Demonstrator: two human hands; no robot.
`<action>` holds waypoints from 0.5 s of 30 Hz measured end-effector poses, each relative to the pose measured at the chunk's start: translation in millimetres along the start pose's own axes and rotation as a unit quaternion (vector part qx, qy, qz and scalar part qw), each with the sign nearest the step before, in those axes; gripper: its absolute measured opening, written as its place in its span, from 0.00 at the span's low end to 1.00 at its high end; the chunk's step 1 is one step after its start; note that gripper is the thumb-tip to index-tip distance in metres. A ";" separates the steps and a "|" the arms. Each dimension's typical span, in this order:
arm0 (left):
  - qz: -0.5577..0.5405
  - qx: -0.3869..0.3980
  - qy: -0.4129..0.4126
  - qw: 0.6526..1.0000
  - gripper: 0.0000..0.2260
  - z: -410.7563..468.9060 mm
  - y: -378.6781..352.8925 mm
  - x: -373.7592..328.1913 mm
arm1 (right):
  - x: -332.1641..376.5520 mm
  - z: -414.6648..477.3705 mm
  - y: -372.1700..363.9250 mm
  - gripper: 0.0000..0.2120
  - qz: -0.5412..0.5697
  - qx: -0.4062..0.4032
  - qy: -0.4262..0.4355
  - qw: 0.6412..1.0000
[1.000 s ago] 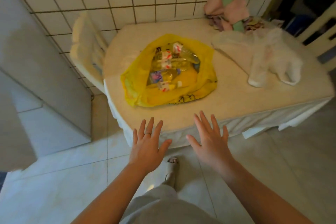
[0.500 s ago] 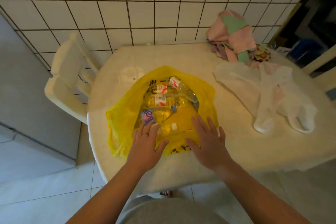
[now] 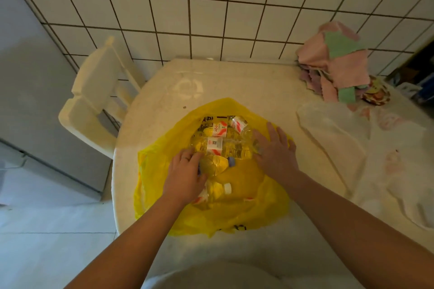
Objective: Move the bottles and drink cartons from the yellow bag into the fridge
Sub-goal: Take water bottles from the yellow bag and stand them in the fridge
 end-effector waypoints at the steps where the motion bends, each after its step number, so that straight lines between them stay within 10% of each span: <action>1: 0.010 -0.026 0.013 1.000 0.24 7.6 8.1 1.1 | -1.8 9.3 -1.6 0.32 0.002 0.009 0.007 1.000; 6: 0.052 -0.072 0.054 0.995 0.24 65.9 35.6 6.7 | -6.5 41.0 -3.3 0.32 0.020 0.028 0.045 0.998; 15: 0.019 0.086 0.069 0.994 0.29 154.3 10.9 21.4 | -19.7 86.8 4.2 0.21 0.127 -0.049 0.111 0.985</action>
Point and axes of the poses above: each hand's wrist, its own z-axis towards the middle knuckle, its own y-axis out of the back of the hand, x = y × z, the point moved 8 cm from there along z, towards the middle knuckle, and after that the axes turned 4 degrees about -y, right-handed, at the moved point
